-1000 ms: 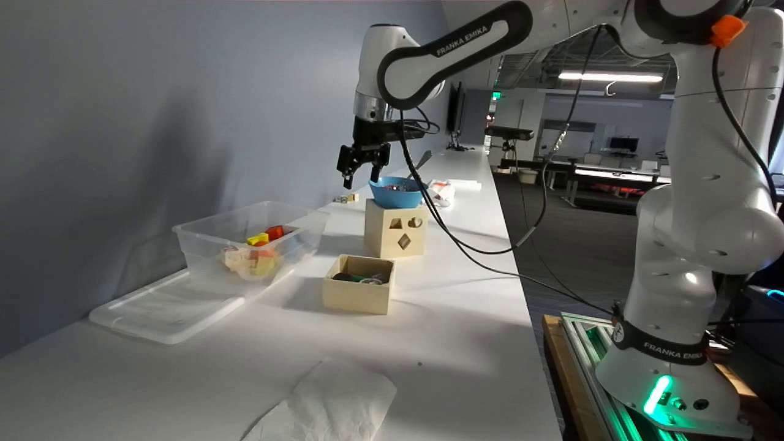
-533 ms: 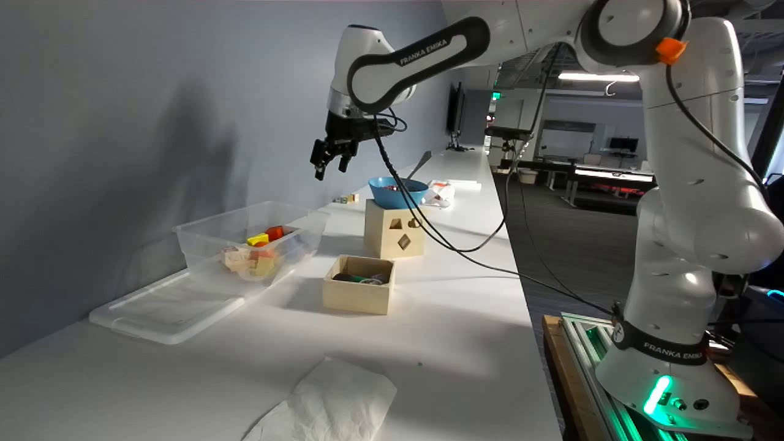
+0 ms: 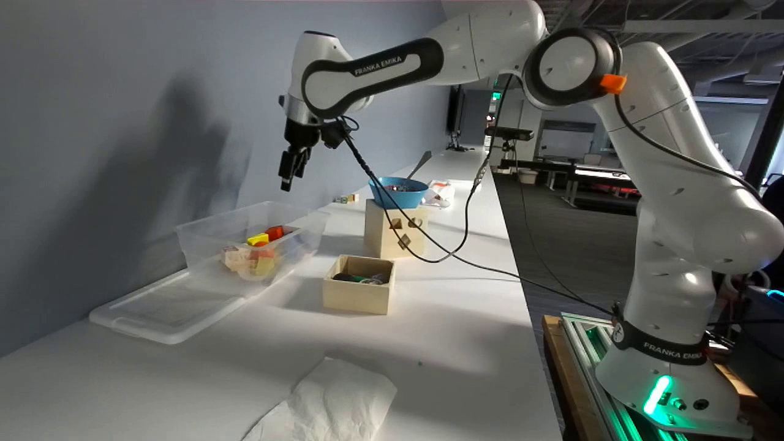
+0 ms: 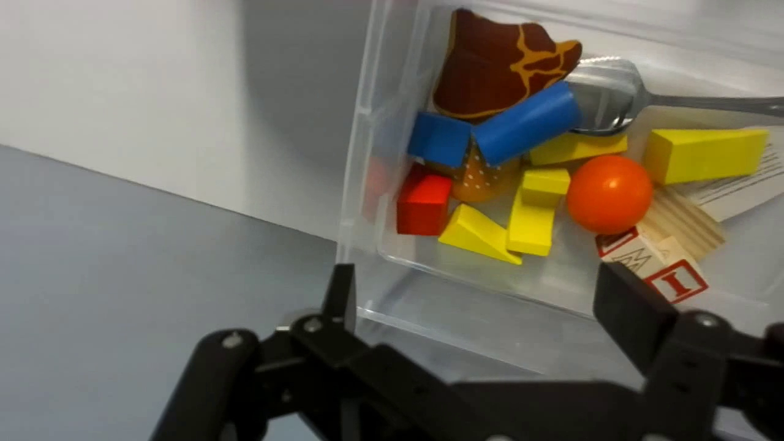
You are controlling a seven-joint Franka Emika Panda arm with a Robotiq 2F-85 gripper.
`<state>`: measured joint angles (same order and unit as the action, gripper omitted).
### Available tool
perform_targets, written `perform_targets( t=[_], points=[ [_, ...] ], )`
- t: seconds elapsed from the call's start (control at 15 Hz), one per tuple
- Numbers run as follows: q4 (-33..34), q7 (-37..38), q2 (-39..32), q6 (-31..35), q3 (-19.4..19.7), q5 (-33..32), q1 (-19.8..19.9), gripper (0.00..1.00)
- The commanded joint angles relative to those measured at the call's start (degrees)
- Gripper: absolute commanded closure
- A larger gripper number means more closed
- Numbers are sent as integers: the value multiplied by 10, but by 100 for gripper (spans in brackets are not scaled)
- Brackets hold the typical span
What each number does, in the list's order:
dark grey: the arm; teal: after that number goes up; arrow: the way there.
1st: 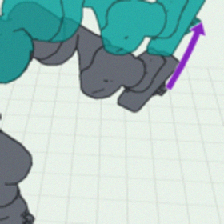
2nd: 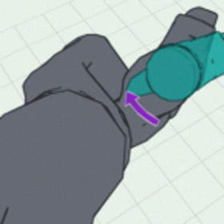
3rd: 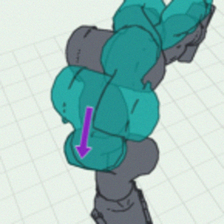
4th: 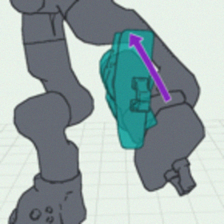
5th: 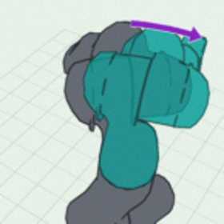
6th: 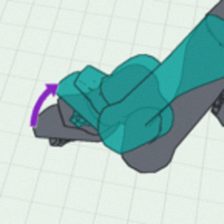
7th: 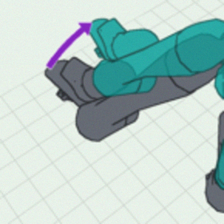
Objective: Pick up the white and orange object and put them in the box
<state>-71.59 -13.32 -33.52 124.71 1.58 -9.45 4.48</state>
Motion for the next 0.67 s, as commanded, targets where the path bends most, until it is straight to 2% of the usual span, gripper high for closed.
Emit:
perform_targets(
  t=[0.0, 0.33, 0.6],
  points=[
    [23, -20, -13, -11, -3, 2, -2, 0],
    [61, -57, -36, -34, -13, 8, 2, 0],
    [113, -139, -102, -41, -56, 52, 14, 0]
  ],
)
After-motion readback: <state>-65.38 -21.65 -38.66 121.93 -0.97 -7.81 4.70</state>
